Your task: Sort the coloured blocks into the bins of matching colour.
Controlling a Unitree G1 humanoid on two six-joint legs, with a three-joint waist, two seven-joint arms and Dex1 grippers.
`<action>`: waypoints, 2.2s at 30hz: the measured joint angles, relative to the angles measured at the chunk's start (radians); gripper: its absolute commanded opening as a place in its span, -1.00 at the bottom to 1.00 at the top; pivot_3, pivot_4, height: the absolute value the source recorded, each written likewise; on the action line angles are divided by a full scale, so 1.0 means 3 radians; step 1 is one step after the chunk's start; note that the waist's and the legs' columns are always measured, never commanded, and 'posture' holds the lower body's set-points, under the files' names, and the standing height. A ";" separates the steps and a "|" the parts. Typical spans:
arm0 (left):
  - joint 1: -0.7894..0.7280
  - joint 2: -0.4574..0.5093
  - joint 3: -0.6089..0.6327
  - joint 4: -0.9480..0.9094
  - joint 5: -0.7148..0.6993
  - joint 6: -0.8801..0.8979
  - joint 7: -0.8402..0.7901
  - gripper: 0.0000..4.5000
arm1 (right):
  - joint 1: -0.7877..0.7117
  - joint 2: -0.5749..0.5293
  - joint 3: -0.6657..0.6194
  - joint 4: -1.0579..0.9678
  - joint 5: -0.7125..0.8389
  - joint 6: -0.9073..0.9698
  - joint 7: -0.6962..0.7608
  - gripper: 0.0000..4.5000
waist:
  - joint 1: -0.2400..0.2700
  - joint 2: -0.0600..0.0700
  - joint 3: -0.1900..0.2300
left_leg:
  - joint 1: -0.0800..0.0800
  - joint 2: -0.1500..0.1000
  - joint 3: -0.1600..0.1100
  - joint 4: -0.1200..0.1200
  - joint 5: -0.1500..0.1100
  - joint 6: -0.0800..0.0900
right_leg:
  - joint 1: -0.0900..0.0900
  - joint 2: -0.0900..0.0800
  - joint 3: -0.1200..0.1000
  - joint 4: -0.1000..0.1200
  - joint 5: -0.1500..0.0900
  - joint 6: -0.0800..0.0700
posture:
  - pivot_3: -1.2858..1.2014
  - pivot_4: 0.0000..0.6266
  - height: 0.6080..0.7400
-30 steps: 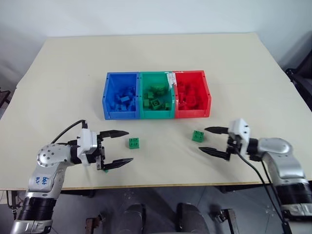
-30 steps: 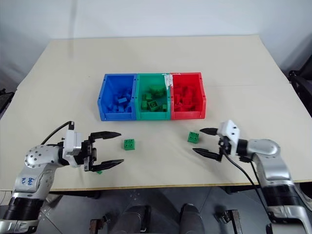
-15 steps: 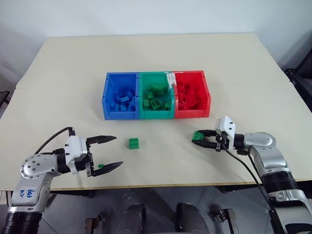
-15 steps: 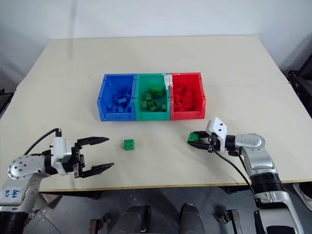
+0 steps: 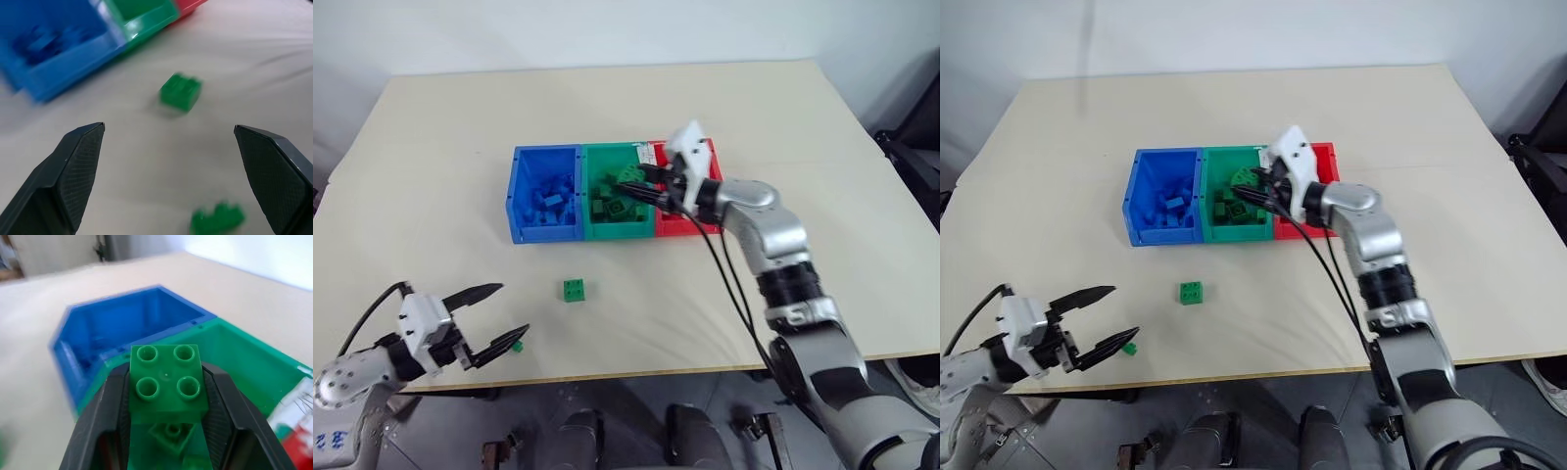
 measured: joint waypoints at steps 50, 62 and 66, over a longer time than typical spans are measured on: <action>0.0008 0.0649 0.0545 0.0749 -0.0093 0.0216 -0.0543 1.00 | 0.2364 -0.1329 -0.0591 -0.1727 0.1087 -0.0919 0.1907 0.99 | 0.0032 -0.0004 -0.0001 | 0.0009 0.0019 0.0042 0.0010 -0.0008 0.0006 | 0.0001 0.0006 0.0017 -0.0018 0.0002 0.0001 | 0.03 -0.52 1.00; -0.0565 0.0678 -0.0164 -0.0023 -0.0054 0.0422 -0.0578 1.00 | 0.2433 -0.1335 -0.0493 -0.1977 0.1168 -0.0830 0.1918 0.99 | 0.0089 -0.0004 -0.0002 | 0.0008 0.0017 0.0042 0.0010 -0.0009 0.0007 | 0.0000 0.0005 0.0018 -0.0004 0.0004 0.0001 | 0.03 -0.52 1.00; -0.1400 0.0680 -0.1014 -0.0103 0.0321 0.1080 -0.0259 1.00 | 0.2570 -0.1422 -0.0603 -0.2056 0.1171 -0.0795 0.1835 0.99 | 0.0103 -0.0005 -0.0002 | 0.0006 0.0009 0.0041 0.0017 -0.0008 0.0007 | 0.0001 0.0007 0.0018 0.0001 0.0006 0.0004 | 0.03 -0.52 1.00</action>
